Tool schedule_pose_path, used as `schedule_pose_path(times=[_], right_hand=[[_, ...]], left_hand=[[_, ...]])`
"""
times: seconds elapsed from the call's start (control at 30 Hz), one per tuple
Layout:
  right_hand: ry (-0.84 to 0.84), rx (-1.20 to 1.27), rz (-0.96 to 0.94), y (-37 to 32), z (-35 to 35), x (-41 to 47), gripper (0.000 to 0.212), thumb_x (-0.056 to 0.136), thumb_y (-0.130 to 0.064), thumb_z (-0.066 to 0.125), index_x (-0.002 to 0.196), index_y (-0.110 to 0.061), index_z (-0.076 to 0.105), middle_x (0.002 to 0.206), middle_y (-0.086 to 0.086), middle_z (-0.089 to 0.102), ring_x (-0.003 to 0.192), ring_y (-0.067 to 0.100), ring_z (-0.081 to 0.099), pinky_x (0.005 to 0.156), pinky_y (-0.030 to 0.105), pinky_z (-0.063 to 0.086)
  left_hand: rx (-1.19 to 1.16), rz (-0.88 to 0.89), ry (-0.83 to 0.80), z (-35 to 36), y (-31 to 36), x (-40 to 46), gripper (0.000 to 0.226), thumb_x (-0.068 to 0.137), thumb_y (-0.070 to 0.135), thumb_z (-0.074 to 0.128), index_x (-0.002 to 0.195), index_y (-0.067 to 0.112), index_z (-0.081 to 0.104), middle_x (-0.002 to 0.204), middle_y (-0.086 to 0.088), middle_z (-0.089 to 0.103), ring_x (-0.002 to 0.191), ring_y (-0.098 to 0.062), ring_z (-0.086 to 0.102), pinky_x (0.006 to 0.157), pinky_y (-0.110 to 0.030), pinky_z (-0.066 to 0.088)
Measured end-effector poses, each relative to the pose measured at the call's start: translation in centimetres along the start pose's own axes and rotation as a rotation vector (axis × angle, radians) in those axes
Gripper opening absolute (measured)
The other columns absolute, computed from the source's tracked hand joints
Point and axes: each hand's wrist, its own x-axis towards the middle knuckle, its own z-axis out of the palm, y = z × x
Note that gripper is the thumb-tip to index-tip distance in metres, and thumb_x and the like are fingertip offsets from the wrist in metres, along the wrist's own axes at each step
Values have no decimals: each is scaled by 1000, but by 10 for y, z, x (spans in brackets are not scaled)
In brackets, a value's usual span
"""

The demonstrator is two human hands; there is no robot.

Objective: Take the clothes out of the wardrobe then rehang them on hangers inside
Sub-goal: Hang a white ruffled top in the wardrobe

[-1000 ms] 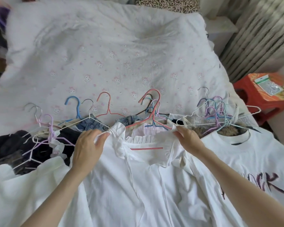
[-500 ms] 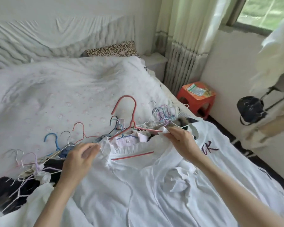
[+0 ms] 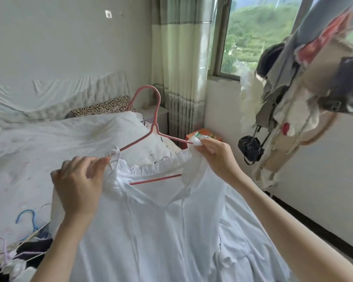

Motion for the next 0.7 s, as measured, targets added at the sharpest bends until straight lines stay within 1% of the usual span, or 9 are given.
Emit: schedule_pose_path(times=[0.03,0.07,0.1,0.17,0.3,0.43,0.5,0.6,0.7], right_hand=[[10,2,-4,-2,-11,-4,28,89,-18,58,62,-22,58,58,-10,53,58,5,45,56,34,38],[17,-6,-2,-5,-22,-7,22,88,-22,56,70,-13,63,64,-4,57,63,14,50,59,38,43],[24,-22,14,-7,-31,-10,21,87,-27,55,76,-12,64,69,3,60,68,21,54,63,43,45],[48,-52,41,-10,-51,-20,15,87,-29,56,82,-18,66,75,4,63,73,22,56,67,45,47],[103,-47,34,-21,-94,-54,12,89,-14,61,87,-8,71,79,1,67,72,14,58,68,33,47],[237,-76,115,-18,-140,-103,9,81,-13,70,89,-13,74,80,2,70,74,13,61,70,22,46],[293,-105,166,-14,-163,-137,9,78,-14,73,87,-14,73,81,2,69,73,12,60,69,20,45],[348,-149,266,-6,-193,-194,13,74,-13,76,84,-20,71,81,-2,69,75,7,60,70,10,42],[393,-235,404,-1,-221,-245,13,74,-14,76,84,-21,71,79,0,68,74,9,59,69,7,40]], left_hand=[[-1,15,17,-4,11,0,44,86,44,49,73,6,66,75,-16,65,72,-36,57,69,-40,27],[-5,23,27,-8,20,-1,43,86,44,49,74,6,66,75,-16,65,72,-36,57,69,-40,26],[-12,27,31,-13,29,-3,43,86,44,49,74,6,66,75,-15,65,73,-36,57,69,-39,26],[-29,43,38,-22,45,-6,43,86,45,48,74,7,65,75,-14,65,74,-35,57,69,-39,25],[-98,83,13,-37,82,-15,42,85,46,47,73,9,64,73,-13,63,75,-34,57,69,-38,25],[-247,136,-66,-43,121,-33,54,86,59,40,70,12,63,70,-8,62,72,-32,57,68,-37,27],[-367,170,-150,-42,142,-48,54,85,64,37,67,19,58,63,1,54,64,-28,53,67,-37,32],[-500,207,-298,-32,171,-84,50,84,69,34,64,26,50,58,15,41,57,-20,44,61,-34,38],[-586,203,-462,-13,201,-123,66,81,74,32,65,17,59,60,6,53,60,-22,51,62,-36,42]])
